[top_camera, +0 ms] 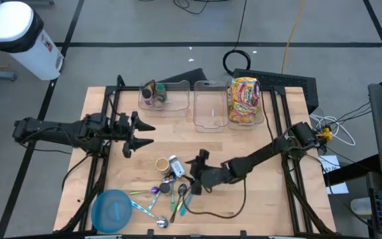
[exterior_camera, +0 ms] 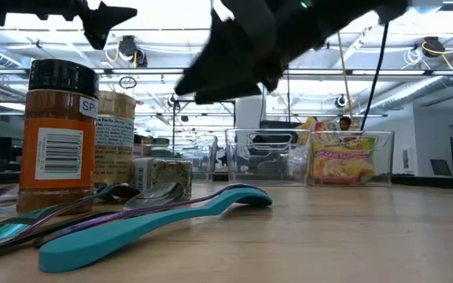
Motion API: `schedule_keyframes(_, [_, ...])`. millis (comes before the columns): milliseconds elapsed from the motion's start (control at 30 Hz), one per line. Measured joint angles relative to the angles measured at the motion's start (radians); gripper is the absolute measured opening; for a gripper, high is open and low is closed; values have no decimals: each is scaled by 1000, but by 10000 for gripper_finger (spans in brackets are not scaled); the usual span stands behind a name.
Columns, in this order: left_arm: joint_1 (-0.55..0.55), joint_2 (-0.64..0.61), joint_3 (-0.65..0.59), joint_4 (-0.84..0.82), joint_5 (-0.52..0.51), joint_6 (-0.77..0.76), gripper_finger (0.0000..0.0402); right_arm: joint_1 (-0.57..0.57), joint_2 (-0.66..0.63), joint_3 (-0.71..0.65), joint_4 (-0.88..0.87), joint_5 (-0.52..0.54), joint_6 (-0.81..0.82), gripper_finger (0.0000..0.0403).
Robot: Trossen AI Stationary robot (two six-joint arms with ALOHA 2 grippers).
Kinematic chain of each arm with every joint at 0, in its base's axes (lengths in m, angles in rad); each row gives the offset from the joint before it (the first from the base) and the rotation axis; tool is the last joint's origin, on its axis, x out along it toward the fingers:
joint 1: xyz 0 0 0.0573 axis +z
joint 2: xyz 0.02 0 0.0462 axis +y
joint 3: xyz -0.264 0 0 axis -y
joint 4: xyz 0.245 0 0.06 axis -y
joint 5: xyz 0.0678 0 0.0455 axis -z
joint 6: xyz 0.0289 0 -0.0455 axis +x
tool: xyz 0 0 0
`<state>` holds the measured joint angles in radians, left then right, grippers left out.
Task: Pick & Place Food Item
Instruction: Put the white seasoning bottle into the left transparent bin
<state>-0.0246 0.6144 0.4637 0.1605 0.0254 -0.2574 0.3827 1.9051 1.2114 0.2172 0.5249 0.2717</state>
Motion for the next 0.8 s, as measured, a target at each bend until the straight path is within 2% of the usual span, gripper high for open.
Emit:
schedule_keyframes(100, [-4, 8, 0, -1, 0, -18, 271, -21, 10, 0, -1, -55, 30, 251])
schedule_keyframes(367, [-4, 8, 0, 0, -1, -10, 271, -68, 133, 6, 135, -82, 14, 251])
schedule_keyframes(600, [-3, 8, 0, 1, -1, -8, 271, -83, 171, 8, 128, -75, 24, 252])
schedule_keyframes(800, [-3, 9, 0, -2, -1, -9, 271, -93, 149, 11, -2, -75, 40, 252])
